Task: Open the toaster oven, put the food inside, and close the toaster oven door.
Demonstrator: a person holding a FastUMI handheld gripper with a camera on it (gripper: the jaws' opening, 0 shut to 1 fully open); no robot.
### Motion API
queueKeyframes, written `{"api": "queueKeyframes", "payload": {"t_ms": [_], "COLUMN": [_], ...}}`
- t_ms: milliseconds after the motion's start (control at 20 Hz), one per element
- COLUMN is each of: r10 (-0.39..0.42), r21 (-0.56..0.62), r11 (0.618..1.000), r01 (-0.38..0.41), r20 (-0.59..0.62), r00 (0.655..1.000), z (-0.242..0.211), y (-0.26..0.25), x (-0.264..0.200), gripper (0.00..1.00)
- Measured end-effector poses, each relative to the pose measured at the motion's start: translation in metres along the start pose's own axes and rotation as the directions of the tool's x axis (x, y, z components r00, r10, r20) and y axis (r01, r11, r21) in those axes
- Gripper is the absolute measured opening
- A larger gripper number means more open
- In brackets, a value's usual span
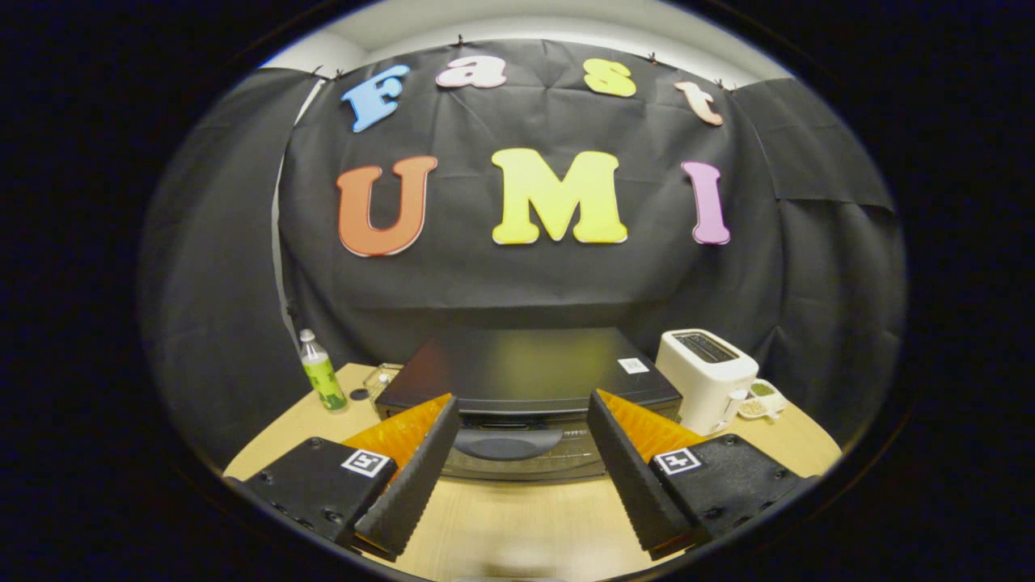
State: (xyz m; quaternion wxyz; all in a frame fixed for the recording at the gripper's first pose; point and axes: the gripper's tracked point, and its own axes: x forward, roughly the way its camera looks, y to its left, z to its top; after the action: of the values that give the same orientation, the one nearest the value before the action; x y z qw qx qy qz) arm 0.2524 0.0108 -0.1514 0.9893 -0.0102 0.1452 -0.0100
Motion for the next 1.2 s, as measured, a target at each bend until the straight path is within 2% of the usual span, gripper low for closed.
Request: {"api": "queueKeyframes", "payload": {"t_ms": [550, 800, 1200], "r10": [-0.008, -0.005, -0.008], "r21": [-0.020, 0.021, 0.001], "r11": [1.000, 1.000, 1.000], "r01": [0.006, 0.006, 0.008], "r20": [-0.113, -0.066, -0.035], "r00": [0.994, 0.998, 0.999], "z": [-0.041, -0.039, -0.043], "y": [0.016, 0.012, 0.012], "x": [0.062, 0.071, 0.072], "gripper": [1.00, 1.00, 1.00]}}
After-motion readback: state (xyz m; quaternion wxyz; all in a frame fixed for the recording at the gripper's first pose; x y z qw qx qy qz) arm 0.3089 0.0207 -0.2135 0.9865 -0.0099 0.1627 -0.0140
